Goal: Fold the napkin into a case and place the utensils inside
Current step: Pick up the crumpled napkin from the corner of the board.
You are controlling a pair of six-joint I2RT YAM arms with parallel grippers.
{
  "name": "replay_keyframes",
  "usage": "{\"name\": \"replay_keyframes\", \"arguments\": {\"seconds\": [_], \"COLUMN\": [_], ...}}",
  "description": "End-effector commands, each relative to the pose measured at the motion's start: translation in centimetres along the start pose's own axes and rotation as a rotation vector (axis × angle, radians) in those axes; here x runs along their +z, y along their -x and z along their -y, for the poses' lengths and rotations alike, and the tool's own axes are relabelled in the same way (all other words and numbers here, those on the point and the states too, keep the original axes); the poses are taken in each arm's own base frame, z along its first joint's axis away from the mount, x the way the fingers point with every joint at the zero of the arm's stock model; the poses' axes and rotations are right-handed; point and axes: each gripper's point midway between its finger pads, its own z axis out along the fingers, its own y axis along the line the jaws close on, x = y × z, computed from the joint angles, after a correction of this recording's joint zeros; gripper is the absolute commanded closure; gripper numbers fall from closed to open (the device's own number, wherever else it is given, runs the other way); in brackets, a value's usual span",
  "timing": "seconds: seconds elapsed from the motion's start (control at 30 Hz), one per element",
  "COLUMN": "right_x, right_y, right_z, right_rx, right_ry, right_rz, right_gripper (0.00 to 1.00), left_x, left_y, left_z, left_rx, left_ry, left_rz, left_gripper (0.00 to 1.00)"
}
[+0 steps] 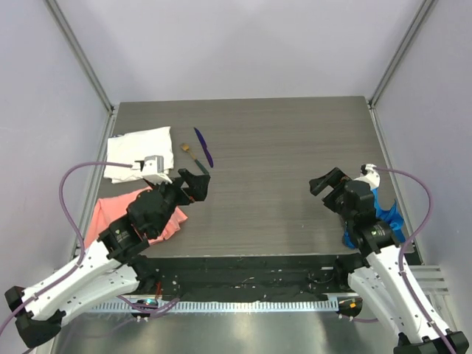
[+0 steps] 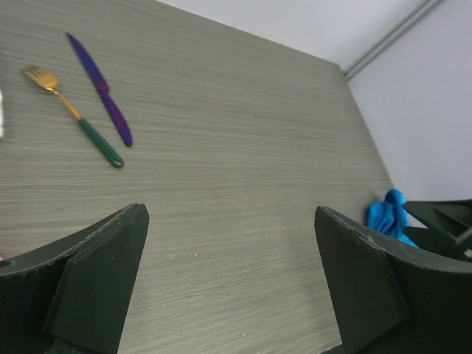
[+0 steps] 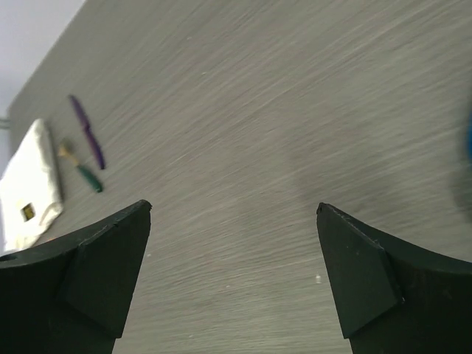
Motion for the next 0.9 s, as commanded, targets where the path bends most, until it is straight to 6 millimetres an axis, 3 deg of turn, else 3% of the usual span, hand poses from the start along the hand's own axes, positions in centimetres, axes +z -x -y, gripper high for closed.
{"name": "replay_keyframes", "arguments": {"seconds": [0.0,0.07,0.1,0.17,0.2,0.27,0.3,0.43,0.53,0.63,0.73,0.87], "right_x": [-1.2,-1.1,-1.5,-0.9,-1.5,-0.3,-0.6,-1.7,-3.9,-5.4,-7.5,-7.5], "right_y": [4.1,4.9,6.5,7.2,9.8,9.8,12.1,14.1,15.1,15.3,15.7,15.0], "right_z": [1.5,2.1,1.1,2.1,2.2,5.0,5.6,11.5,15.2,17.0,17.1,18.0], "right_rx": [-0.075,-0.143,-0.154,-0.183,-0.185,-0.256,-0.238,-0.148,-0.039,0.049,0.050,0.047], "right_ry": [-0.166,-0.239,-0.238,-0.353,-0.438,-0.649,-0.740,-1.012,-1.171,-1.253,-1.311,-1.290], "right_rz": [0.119,0.107,0.142,0.129,0.205,0.137,0.177,0.141,0.211,0.244,0.290,0.261], "right_gripper": [0.00,0.00,0.00,0.00,0.00,0.00,0.00,0.00,0.00,0.00,0.01,0.09], "left_x": [-0.5,-0.5,-0.5,-0.6,-0.3,-0.4,-0.1,0.2,0.1,-0.1,-0.4,-0.4], "left_y": [1.0,0.8,0.8,0.1,-0.8,-1.0,-2.1,-3.7,-5.2,-6.2,-7.4,-8.3], "left_z": [-2.3,-0.2,0.4,2.0,2.1,3.3,3.2,3.9,5.4,6.4,7.6,8.2], "left_rx": [0.111,0.146,0.148,0.169,0.186,0.201,0.227,0.259,0.233,0.185,0.162,0.167], "left_ry": [0.168,0.048,0.019,-0.070,-0.076,-0.118,-0.113,-0.137,-0.229,-0.275,-0.337,-0.359], "left_rz": [-0.046,-0.070,-0.076,-0.120,-0.159,-0.205,-0.256,-0.349,-0.398,-0.441,-0.507,-0.558], "left_gripper": [0.00,0.00,0.00,0.00,0.00,0.00,0.00,0.00,0.00,0.00,0.00,0.01]}}
